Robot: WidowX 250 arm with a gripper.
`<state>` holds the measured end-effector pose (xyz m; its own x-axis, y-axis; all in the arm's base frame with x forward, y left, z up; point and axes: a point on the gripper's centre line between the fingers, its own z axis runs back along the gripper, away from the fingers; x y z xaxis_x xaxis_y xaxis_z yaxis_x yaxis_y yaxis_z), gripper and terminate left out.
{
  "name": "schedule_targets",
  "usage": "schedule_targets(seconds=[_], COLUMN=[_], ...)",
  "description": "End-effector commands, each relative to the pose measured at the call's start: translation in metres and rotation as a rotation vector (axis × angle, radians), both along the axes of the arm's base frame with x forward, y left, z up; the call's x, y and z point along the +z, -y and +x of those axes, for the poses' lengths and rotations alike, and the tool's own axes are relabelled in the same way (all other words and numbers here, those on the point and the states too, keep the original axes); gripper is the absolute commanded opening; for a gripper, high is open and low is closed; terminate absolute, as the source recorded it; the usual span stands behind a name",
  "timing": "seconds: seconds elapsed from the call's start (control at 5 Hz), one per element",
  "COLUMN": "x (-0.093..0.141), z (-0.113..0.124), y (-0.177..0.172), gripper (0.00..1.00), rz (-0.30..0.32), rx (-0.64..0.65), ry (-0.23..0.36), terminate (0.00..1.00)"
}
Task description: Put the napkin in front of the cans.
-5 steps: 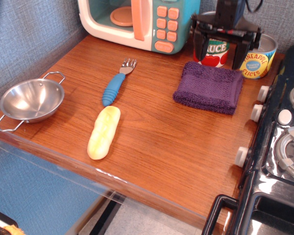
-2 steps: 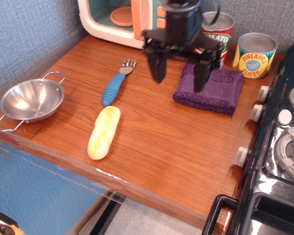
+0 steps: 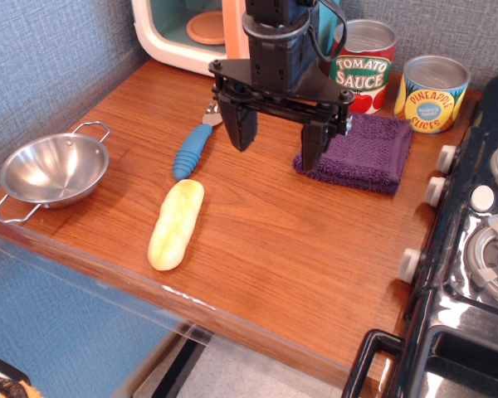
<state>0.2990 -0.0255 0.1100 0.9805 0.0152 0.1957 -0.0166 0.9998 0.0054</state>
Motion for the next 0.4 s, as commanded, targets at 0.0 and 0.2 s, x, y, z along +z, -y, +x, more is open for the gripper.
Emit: schedule_targets(seconds=[0.0,0.2], x=[0.0087,0.0087], z=[-0.0026,-0.0026], y=[-0.0027,-0.0027], gripper=[1.0,1.0], rz=[0.045,0.045], rx=[-0.022,-0.022], ry=[0.021,0.021], terminate=[0.0,1.0])
